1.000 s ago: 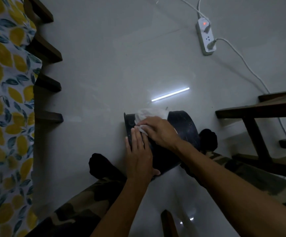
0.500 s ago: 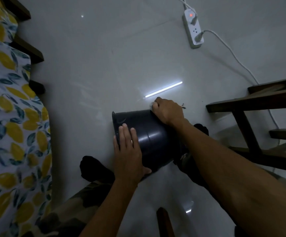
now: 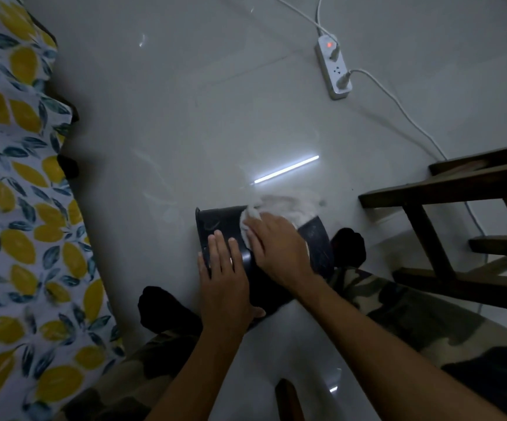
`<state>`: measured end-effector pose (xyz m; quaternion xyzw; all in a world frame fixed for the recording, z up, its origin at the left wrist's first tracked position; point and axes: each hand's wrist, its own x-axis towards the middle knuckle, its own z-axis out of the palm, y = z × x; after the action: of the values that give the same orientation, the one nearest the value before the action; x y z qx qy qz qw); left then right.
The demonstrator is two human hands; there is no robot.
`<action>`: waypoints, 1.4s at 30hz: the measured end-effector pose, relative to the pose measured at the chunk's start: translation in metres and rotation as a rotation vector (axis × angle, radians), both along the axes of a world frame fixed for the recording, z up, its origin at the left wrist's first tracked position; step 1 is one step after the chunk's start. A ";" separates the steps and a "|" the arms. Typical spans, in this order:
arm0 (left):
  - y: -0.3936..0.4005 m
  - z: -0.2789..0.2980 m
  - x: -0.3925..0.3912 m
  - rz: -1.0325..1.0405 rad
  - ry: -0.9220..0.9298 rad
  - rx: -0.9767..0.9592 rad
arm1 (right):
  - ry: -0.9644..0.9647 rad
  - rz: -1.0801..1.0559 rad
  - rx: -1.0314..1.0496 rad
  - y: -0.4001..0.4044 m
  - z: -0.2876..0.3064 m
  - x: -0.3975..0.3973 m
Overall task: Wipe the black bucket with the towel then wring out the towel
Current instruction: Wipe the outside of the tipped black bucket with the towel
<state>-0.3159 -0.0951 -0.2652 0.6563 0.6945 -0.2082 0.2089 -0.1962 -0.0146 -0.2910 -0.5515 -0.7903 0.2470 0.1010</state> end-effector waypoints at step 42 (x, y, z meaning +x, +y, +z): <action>0.021 0.066 -0.045 -0.252 0.095 0.170 | 0.346 -0.883 -0.419 -0.031 0.007 -0.030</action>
<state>-0.3614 -0.0744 -0.1992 0.7430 0.6308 -0.2040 0.0915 -0.2258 -0.0453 -0.2836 -0.7921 -0.3875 0.4213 0.2120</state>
